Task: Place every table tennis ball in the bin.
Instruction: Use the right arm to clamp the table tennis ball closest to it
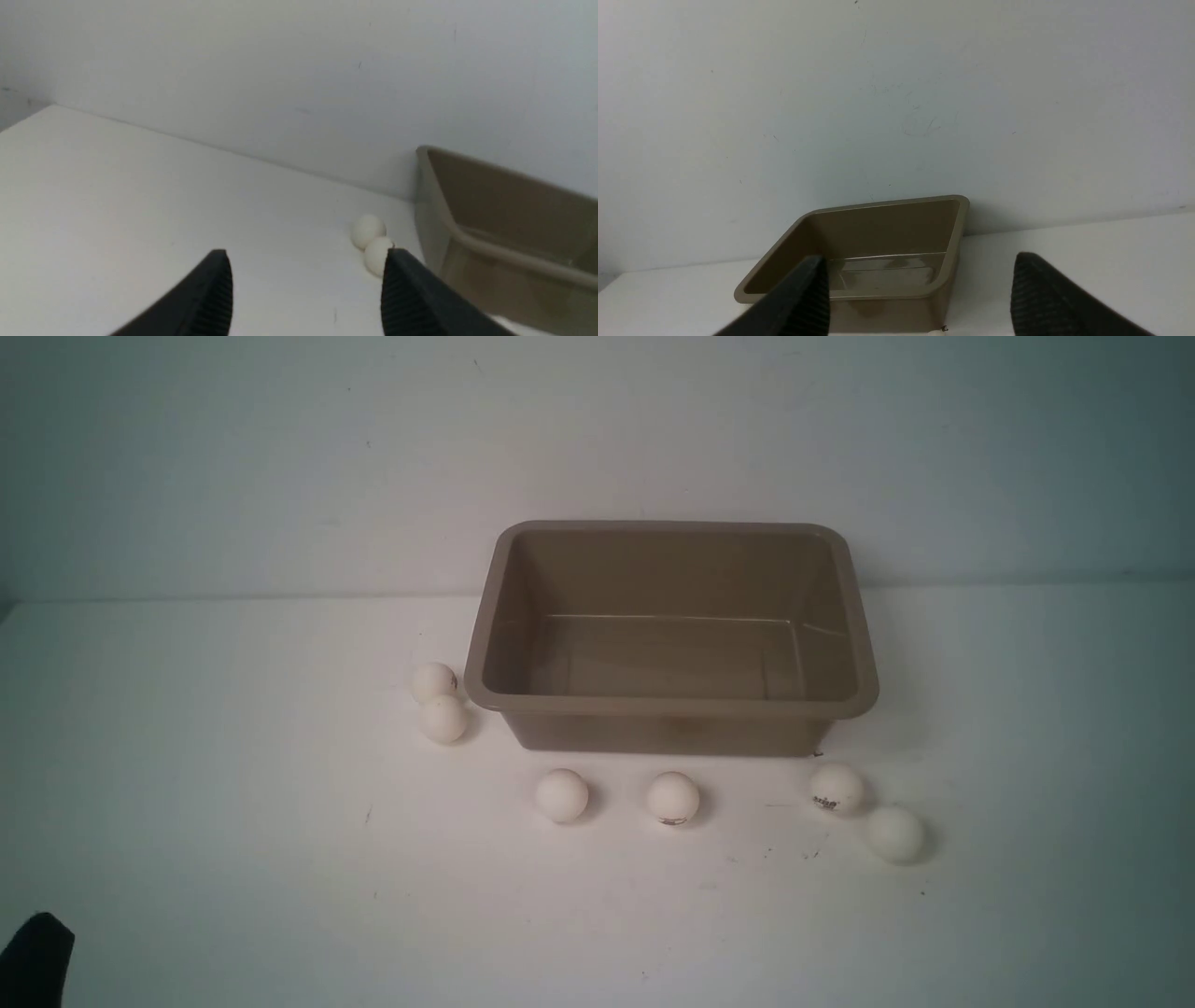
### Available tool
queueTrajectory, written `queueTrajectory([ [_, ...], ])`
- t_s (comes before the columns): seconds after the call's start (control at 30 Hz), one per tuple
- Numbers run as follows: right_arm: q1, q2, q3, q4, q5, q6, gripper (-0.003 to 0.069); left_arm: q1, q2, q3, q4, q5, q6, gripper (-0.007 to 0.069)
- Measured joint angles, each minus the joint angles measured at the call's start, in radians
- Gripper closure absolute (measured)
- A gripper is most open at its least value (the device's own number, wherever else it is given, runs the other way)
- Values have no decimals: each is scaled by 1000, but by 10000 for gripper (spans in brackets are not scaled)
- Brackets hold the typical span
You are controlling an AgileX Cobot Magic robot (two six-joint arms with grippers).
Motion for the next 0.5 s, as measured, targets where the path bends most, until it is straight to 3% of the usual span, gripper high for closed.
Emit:
queueTrajectory([
  [0.13, 0, 0, 0, 1, 38, -22, 186, 0, 0, -70, -33, 46, 3, 230],
  [0.33, 0, 0, 0, 40, 67, -79, 186, 0, 60, -296, -32, 273, 95, 230],
  [0.5, 0, 0, 0, 76, 103, -170, 186, 0, 218, -412, -36, 485, 304, 230],
])
